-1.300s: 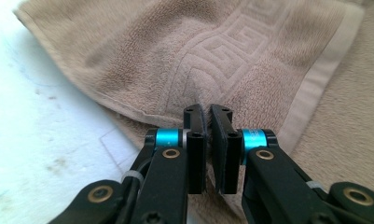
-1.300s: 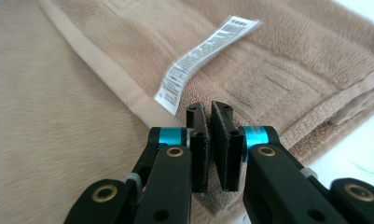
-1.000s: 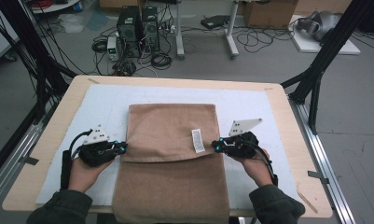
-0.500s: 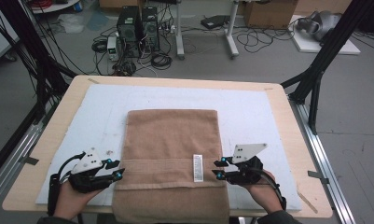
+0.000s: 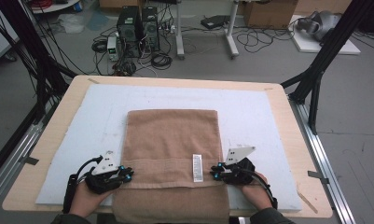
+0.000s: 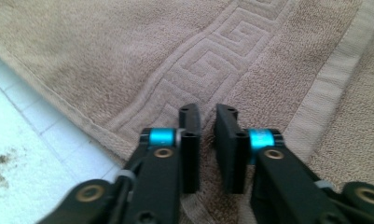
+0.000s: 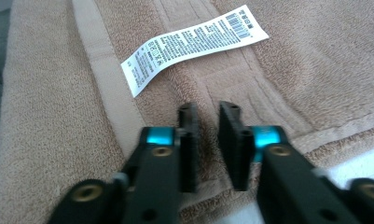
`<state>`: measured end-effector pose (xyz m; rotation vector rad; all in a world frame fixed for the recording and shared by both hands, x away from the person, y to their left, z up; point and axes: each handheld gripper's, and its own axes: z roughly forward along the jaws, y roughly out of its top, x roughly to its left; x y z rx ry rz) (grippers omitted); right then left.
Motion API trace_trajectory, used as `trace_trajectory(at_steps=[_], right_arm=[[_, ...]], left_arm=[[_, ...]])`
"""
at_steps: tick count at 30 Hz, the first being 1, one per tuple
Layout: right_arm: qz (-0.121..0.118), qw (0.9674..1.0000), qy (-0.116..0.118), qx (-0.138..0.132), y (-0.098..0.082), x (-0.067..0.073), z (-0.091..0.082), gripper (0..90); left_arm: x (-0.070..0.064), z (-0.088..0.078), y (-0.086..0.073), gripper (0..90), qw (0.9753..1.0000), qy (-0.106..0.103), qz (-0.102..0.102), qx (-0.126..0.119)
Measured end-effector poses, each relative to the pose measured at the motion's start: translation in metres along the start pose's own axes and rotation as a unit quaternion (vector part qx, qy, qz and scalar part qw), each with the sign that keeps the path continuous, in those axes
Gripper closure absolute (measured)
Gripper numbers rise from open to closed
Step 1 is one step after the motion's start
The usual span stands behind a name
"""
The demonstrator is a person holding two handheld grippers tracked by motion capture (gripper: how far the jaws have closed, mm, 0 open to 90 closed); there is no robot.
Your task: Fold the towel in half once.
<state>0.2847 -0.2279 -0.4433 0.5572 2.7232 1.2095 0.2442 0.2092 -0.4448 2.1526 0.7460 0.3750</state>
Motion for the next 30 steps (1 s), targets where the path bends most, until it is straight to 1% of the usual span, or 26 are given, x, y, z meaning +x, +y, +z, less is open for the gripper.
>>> trace_trajectory(at_steps=[1,2,3,5,9,12,13,15,16,17,20,22,23,25,26,27,29,30], right_arm=[[-0.003,1.0000,0.004,0.003,0.001,0.000,0.001,84.9],[-0.006,1.0000,0.003,0.006,0.002,0.001,0.001,85.1],[-0.007,0.9999,0.000,0.009,0.004,0.001,0.000,85.3],[-0.009,0.9999,0.001,0.006,0.005,0.002,-0.002,85.8],[-0.007,0.9998,0.008,-0.016,0.009,0.003,-0.012,86.3],[-0.019,0.9994,0.011,-0.025,0.016,0.008,-0.020,86.3],[-0.022,0.9993,0.012,-0.028,0.020,0.010,-0.024,86.3],[-0.034,0.9988,0.012,-0.032,0.027,0.014,-0.032,86.3],[-0.042,0.9985,0.010,-0.033,0.030,0.016,-0.036,86.3],[-0.045,0.9983,0.010,-0.035,0.032,0.018,-0.041,86.2],[-0.056,0.9973,0.017,-0.044,0.036,0.027,-0.052,86.2],[-0.064,0.9965,0.027,-0.046,0.036,0.037,-0.058,86.3],[-0.066,0.9963,0.031,-0.046,0.035,0.043,-0.060,86.2],[-0.075,0.9949,0.048,-0.046,0.033,0.053,-0.064,85.9],[-0.076,0.9943,0.059,-0.045,0.032,0.056,-0.064,84.1],[-0.073,0.9939,0.069,-0.045,0.030,0.057,-0.064,77.3],[-0.058,0.9946,0.071,-0.050,0.028,0.053,-0.062,72.1],[-0.056,0.9950,0.065,-0.051,0.027,0.048,-0.061,67.2]], left_arm=[[0.000,0.000,0.001,84.4,1.0000,0.001,0.000,0.000],[0.000,-0.001,0.001,85.3,1.0000,0.003,-0.001,-0.002],[0.000,-0.002,0.001,86.1,1.0000,0.002,-0.005,-0.003],[0.001,-0.006,0.001,86.4,0.9998,-0.001,-0.014,-0.012],[0.002,-0.016,0.004,86.8,0.9997,0.000,-0.012,-0.021],[0.001,-0.023,0.007,86.8,0.9996,0.012,-0.009,-0.024],[0.000,-0.026,0.008,86.9,0.9994,0.011,-0.014,-0.030],[-0.001,-0.034,0.011,86.9,0.9991,0.007,-0.016,-0.039],[-0.004,-0.039,0.012,86.9,0.9990,0.007,-0.014,-0.042],[-0.006,-0.044,0.014,86.9,0.9990,0.007,-0.008,-0.043],[-0.016,-0.059,0.015,86.9,0.9989,0.001,0.000,-0.047],[-0.024,-0.067,0.011,86.9,0.9989,-0.004,0.003,-0.047],[-0.029,-0.071,0.008,86.9,0.9989,-0.009,0.000,-0.046],[-0.037,-0.076,0.001,86.8,0.9990,-0.019,0.001,-0.040],[-0.039,-0.077,-0.003,86.0,0.9990,-0.024,0.001,-0.037],[-0.040,-0.077,-0.005,82.5,0.9990,-0.024,0.000,-0.037],[-0.036,-0.074,-0.006,72.5,0.9991,-0.019,-0.010,-0.038],[-0.032,-0.072,-0.005,67.5,0.9990,-0.014,-0.014,-0.040]])
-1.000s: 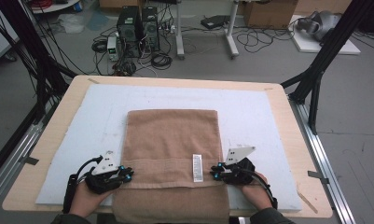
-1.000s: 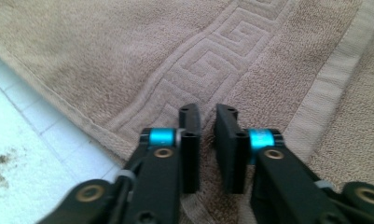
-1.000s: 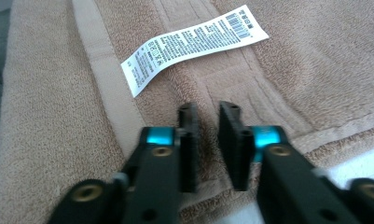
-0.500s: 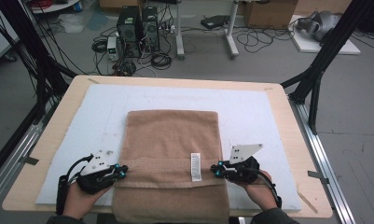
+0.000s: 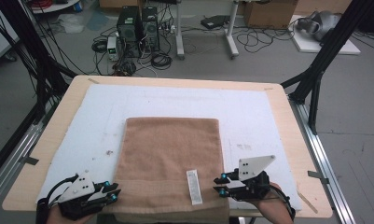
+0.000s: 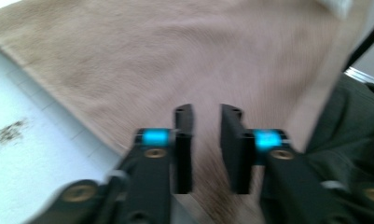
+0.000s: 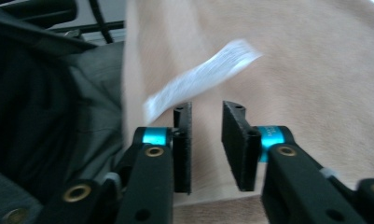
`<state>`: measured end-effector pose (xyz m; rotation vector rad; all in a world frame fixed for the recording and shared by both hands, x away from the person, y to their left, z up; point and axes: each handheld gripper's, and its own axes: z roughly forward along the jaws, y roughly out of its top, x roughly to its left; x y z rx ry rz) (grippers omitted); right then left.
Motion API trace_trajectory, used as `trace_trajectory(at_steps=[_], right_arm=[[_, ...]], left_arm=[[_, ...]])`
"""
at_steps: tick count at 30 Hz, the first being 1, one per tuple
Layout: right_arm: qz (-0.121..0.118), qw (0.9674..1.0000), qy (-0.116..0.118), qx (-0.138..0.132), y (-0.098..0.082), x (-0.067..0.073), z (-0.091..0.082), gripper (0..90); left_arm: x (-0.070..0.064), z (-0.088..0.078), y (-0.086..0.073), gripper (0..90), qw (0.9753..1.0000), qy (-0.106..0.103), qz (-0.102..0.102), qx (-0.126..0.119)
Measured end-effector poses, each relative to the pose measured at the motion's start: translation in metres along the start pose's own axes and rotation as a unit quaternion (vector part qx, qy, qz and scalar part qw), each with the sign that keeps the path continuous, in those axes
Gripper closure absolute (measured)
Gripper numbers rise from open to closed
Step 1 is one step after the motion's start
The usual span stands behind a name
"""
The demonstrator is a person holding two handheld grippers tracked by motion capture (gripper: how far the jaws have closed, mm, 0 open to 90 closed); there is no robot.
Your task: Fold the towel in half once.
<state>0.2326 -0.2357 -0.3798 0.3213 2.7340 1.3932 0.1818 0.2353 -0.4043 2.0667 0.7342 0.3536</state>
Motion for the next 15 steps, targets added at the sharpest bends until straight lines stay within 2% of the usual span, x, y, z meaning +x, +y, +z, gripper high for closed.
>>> trace_trajectory(at_steps=[2,4,5,7,10,11,13,14,15], right_arm=[[0.022,0.9996,-0.014,-0.006,-0.001,-0.011,0.003,62.5],[0.032,0.9984,-0.046,0.008,-0.001,-0.025,0.007,57.9],[0.038,0.9980,-0.050,0.011,0.000,-0.034,0.009,57.7],[0.044,0.9955,-0.078,0.029,0.002,-0.052,0.014,53.3],[0.055,0.9925,-0.102,0.039,0.007,-0.083,0.020,51.1],[0.060,0.9914,-0.110,0.037,0.008,-0.093,0.021,50.8],[0.076,0.9879,-0.130,0.035,0.010,-0.115,0.025,48.1],[0.081,0.9865,-0.137,0.038,0.011,-0.124,0.027,47.5],[0.084,0.9852,-0.143,0.043,0.011,-0.131,0.030,45.4]], left_arm=[[0.010,0.007,0.003,63.4,0.9999,0.012,-0.001,-0.004],[0.021,0.016,0.009,58.7,0.9997,0.021,-0.003,-0.010],[0.027,0.021,0.012,56.9,0.9995,0.029,-0.003,-0.012],[0.040,0.032,0.020,54.6,0.9993,0.034,-0.008,-0.012],[0.061,0.050,0.035,53.3,0.9985,0.051,-0.013,-0.014],[0.069,0.056,0.040,52.7,0.9978,0.062,-0.018,-0.013],[0.086,0.071,0.049,56.4,0.9970,0.064,-0.043,-0.009],[0.091,0.076,0.051,57.5,0.9957,0.083,-0.042,0.000],[0.101,0.085,0.053,55.9,0.9940,0.095,-0.055,0.002]])
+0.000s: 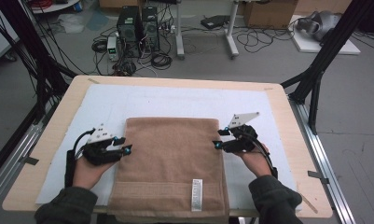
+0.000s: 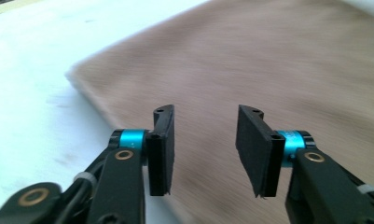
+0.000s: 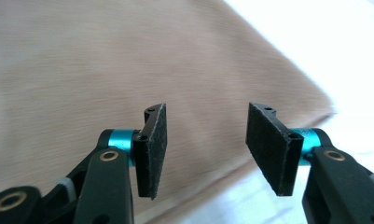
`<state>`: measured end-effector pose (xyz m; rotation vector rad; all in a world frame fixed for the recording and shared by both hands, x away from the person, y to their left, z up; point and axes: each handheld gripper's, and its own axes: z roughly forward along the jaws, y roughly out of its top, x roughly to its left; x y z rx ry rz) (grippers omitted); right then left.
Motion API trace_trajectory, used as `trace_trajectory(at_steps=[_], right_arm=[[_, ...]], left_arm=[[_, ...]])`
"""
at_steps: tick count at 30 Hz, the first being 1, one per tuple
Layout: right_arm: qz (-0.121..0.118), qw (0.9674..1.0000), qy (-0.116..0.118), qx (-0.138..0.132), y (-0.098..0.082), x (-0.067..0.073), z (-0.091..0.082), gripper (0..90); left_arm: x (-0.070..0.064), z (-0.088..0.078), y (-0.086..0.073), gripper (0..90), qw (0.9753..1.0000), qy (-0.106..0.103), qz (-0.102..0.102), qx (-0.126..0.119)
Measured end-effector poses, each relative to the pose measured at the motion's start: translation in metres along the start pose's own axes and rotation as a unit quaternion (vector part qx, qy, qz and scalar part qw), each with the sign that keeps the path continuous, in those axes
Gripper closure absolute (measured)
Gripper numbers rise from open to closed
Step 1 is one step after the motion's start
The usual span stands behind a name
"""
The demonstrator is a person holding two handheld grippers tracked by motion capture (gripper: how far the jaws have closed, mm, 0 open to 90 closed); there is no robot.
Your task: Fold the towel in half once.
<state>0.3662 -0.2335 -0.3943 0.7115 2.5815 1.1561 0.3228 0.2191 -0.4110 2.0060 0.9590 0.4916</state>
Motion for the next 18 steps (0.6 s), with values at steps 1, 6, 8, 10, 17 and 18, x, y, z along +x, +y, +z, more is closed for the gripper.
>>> trace_trajectory(at_steps=[1,6,8,10,17,18], right_arm=[[0.011,0.9999,-0.009,0.004,0.001,-0.008,0.007,44.3],[0.042,0.9989,-0.019,0.009,-0.004,-0.033,0.032,41.1],[0.052,0.9977,-0.034,0.026,-0.009,-0.039,0.041,39.4],[0.067,0.9967,-0.032,0.033,-0.015,-0.043,0.049,38.3],[0.084,0.9962,0.012,0.020,-0.019,-0.046,0.054,68.2],[0.082,0.9961,0.025,0.016,-0.019,-0.047,0.055,76.1]], left_arm=[[0.005,0.008,0.002,54.6,0.9999,0.007,-0.007,0.002],[0.027,0.034,0.000,46.7,0.9979,0.038,-0.050,0.017],[0.032,0.041,-0.002,44.6,0.9972,0.033,-0.063,0.025],[0.034,0.048,-0.005,44.3,0.9963,0.028,-0.071,0.039],[0.033,0.054,-0.006,76.8,0.9956,0.002,-0.087,0.035],[0.032,0.055,-0.005,79.3,0.9957,0.004,-0.085,0.034]])
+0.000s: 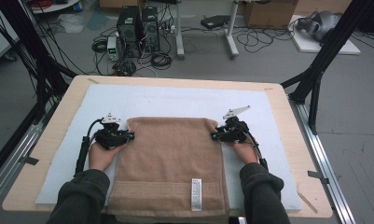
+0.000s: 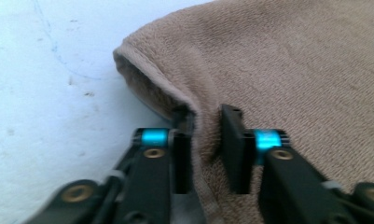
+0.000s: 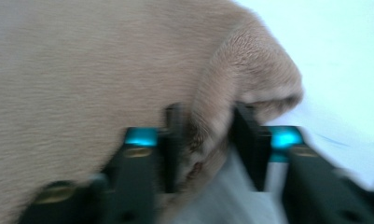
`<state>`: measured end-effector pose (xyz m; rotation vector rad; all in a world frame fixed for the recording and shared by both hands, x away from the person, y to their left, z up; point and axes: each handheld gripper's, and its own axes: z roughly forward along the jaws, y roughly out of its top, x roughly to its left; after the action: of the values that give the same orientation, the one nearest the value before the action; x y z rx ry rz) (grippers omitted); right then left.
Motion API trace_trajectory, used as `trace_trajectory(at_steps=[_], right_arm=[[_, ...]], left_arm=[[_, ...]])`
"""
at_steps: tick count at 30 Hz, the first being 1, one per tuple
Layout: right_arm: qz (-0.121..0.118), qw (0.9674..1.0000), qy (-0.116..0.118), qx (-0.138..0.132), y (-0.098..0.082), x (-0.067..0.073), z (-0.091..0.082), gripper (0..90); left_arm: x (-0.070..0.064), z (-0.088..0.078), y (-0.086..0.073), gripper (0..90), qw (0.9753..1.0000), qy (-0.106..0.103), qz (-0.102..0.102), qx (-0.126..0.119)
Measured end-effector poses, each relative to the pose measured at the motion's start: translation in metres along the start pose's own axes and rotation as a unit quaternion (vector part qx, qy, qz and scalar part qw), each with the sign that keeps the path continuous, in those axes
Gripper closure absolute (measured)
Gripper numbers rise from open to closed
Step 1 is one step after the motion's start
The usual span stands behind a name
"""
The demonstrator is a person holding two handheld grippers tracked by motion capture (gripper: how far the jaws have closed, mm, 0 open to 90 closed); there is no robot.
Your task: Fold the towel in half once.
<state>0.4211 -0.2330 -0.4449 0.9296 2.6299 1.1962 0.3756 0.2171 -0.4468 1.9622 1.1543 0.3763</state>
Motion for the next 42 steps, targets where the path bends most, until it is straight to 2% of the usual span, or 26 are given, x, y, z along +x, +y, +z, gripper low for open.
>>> trace_trajectory(at_steps=[1,2,3,5,7,11,15,16,17,18,20,22,24,25,26,28,29,30,31,33,34,39,42], right_arm=[[0.002,0.9999,0.017,0.000,0.000,0.000,0.001,79.3],[-0.002,0.9999,0.017,0.001,0.001,0.000,0.001,80.8],[-0.007,0.9999,0.013,0.002,0.002,0.000,0.000,81.9],[-0.022,0.9997,-0.011,-0.005,0.008,0.002,-0.005,82.2],[-0.037,0.9987,-0.031,-0.017,0.019,0.005,-0.013,82.4],[-0.056,0.9955,-0.062,-0.044,0.052,0.004,-0.032,82.5],[-0.072,0.9907,-0.092,-0.069,0.086,-0.004,-0.056,82.2],[-0.073,0.9894,-0.099,-0.077,0.094,-0.008,-0.061,77.4],[-0.061,0.9886,-0.110,-0.084,0.099,-0.013,-0.064,66.0],[-0.042,0.9882,-0.119,-0.088,0.101,-0.019,-0.064,58.2],[0.001,0.9917,-0.101,-0.079,0.098,-0.032,-0.059,48.7],[0.012,0.9942,-0.094,-0.052,0.091,-0.036,-0.051,40.2],[0.027,0.9965,-0.076,-0.024,0.084,-0.037,-0.043,36.3],[0.023,0.9968,-0.073,-0.023,0.081,-0.034,-0.043,37.1],[0.007,0.9963,-0.076,-0.040,0.076,-0.028,-0.044,39.7],[-0.008,0.9965,-0.073,-0.040,0.069,-0.020,-0.045,38.5],[-0.006,0.9969,-0.067,-0.041,0.065,-0.016,-0.047,36.9],[-0.003,0.9976,-0.058,-0.037,0.064,-0.013,-0.049,36.7],[-0.018,0.9972,-0.061,-0.041,0.060,-0.005,-0.052,37.8],[-0.028,0.9965,-0.057,-0.055,0.054,0.004,-0.055,37.9],[-0.032,0.9969,-0.052,-0.050,0.051,0.010,-0.056,37.8],[-0.066,0.9960,-0.039,-0.047,0.033,0.040,-0.060,38.8],[-0.073,0.9956,-0.031,-0.050,0.021,0.054,-0.061,40.4]], left_arm=[[0.000,0.000,0.001,80.7,1.0000,0.001,0.001,0.004],[0.000,0.000,0.002,81.6,1.0000,0.004,-0.003,0.003],[0.000,-0.001,0.004,82.3,0.9999,0.014,0.003,0.000],[-0.001,-0.003,0.009,82.8,0.9996,0.025,0.011,-0.008],[-0.001,-0.006,0.020,82.9,0.9989,0.034,0.018,-0.028],[-0.002,-0.017,0.055,83.1,0.9962,0.054,0.037,-0.058],[0.004,-0.031,0.103,82.9,0.9917,0.069,0.051,-0.096],[0.006,-0.032,0.112,80.9,0.9905,0.080,0.049,-0.100],[0.008,-0.031,0.118,72.7,0.9898,0.091,0.041,-0.101],[0.011,-0.029,0.120,61.6,0.9906,0.088,0.033,-0.099],[0.013,-0.026,0.116,57.0,0.9928,0.080,0.032,-0.084],[0.014,-0.024,0.106,53.2,0.9940,0.070,0.037,-0.076],[0.014,-0.024,0.094,51.6,0.9946,0.064,0.038,-0.071],[0.013,-0.025,0.088,50.8,0.9949,0.058,0.041,-0.071],[0.013,-0.027,0.082,50.5,0.9950,0.053,0.044,-0.073],[0.011,-0.031,0.071,49.2,0.9951,0.050,0.049,-0.070],[0.010,-0.033,0.066,48.0,0.9956,0.046,0.049,-0.066],[0.008,-0.037,0.059,47.0,0.9951,0.045,0.058,-0.067],[0.007,-0.039,0.055,46.8,0.9951,0.042,0.056,-0.069],[0.004,-0.045,0.045,44.1,0.9957,0.032,0.054,-0.068],[0.002,-0.048,0.040,42.8,0.9959,0.030,0.055,-0.065],[-0.014,-0.063,0.010,39.2,0.9946,0.015,0.085,-0.058],[-0.023,-0.070,-0.008,38.8,0.9939,0.003,0.091,-0.062]])
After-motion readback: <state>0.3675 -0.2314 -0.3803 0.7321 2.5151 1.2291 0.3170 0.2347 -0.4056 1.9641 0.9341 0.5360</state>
